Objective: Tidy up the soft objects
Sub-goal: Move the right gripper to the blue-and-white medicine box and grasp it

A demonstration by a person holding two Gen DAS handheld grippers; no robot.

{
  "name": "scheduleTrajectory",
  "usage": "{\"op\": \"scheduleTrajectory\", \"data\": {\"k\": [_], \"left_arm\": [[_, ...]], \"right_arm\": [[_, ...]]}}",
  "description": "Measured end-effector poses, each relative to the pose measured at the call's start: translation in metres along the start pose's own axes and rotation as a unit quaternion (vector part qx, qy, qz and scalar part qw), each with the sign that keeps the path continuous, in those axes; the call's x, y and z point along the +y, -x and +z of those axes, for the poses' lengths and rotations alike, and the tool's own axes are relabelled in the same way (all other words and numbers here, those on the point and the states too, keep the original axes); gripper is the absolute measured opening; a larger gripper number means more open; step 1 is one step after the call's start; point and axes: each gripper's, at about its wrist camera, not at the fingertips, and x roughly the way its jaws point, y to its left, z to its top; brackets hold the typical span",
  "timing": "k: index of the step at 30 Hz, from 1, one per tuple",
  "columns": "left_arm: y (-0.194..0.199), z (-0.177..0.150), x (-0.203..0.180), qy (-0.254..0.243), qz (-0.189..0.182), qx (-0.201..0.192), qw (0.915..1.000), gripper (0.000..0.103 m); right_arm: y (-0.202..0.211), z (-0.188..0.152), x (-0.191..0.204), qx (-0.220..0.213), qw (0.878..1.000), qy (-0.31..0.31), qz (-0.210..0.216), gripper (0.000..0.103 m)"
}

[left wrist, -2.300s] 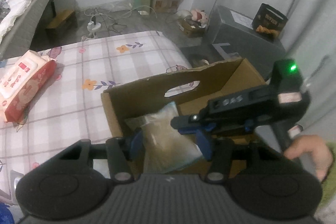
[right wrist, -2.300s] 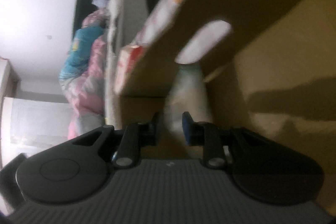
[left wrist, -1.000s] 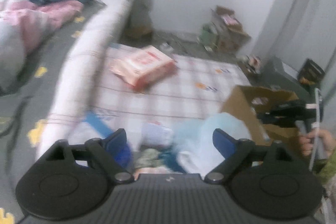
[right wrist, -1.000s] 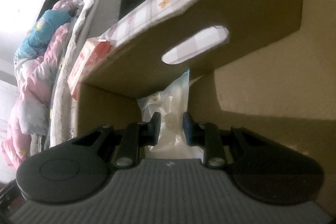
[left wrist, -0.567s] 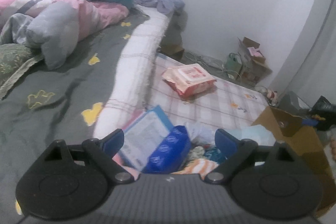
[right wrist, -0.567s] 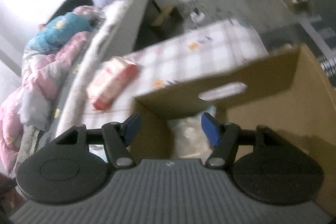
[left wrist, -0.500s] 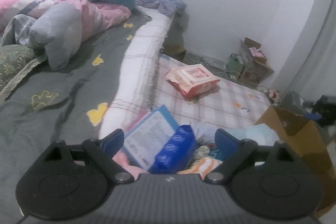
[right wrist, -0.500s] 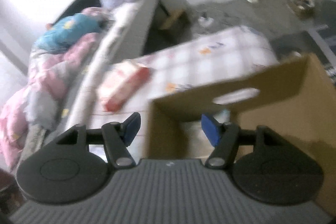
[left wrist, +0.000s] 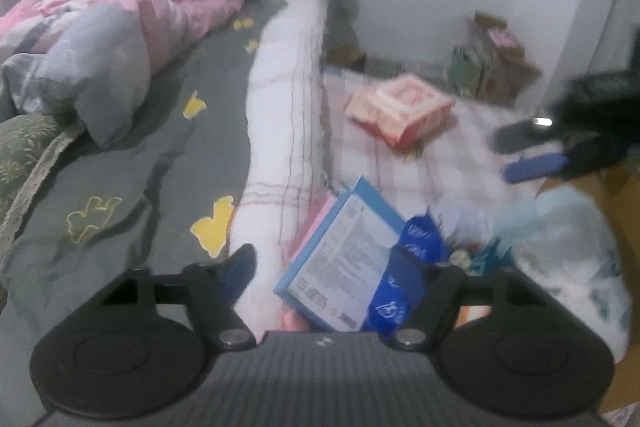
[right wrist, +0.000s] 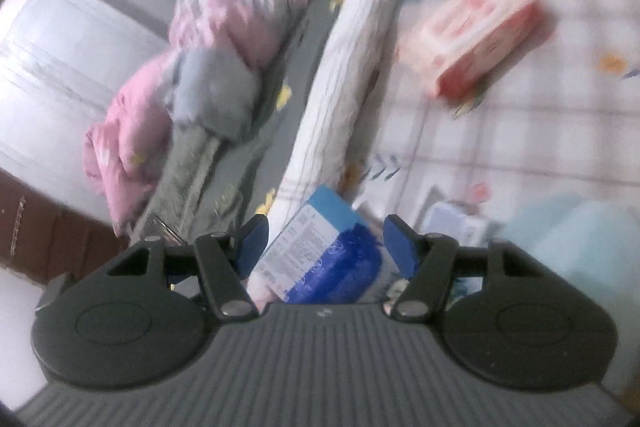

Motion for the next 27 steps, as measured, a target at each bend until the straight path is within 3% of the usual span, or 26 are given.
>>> {"op": "scheduleTrajectory", "data": {"k": [11,12,16,20,22,27], "left_arm": [[-0.053,0.003,0.000,-0.039,0.011,0.057,0.9975,0.047],[-0.053,0.002,0.001,-0.036,0.009,0.060,0.9975,0.047],[-0.049,0.000,0.006,-0.026,0.003,0.060,0.9979,0.046],[-0.044,-0.004,0.010,-0.023,0.004,0.058,0.9980,0.045],[-0.043,-0.006,0.014,-0.018,0.004,0.060,0.9981,0.045],[-0.036,-0.007,0.024,0.003,-0.015,0.058,0.9982,0.046]], "right_arm": [[-0.146,0.033,-0.020,0.087,0.995,-0.031,-0.047,0.062],[-0.149,0.035,-0.017,0.081,0.996,-0.016,-0.043,0.067],[-0.165,0.037,-0.011,0.108,0.994,-0.011,-0.013,0.068],[-0.172,0.033,0.005,0.120,0.992,0.020,-0.035,0.068],[-0.176,0.032,0.009,0.133,0.991,0.011,-0.011,0.059],[-0.173,0.029,0.034,0.127,0.991,0.049,-0.011,0.041]]}}
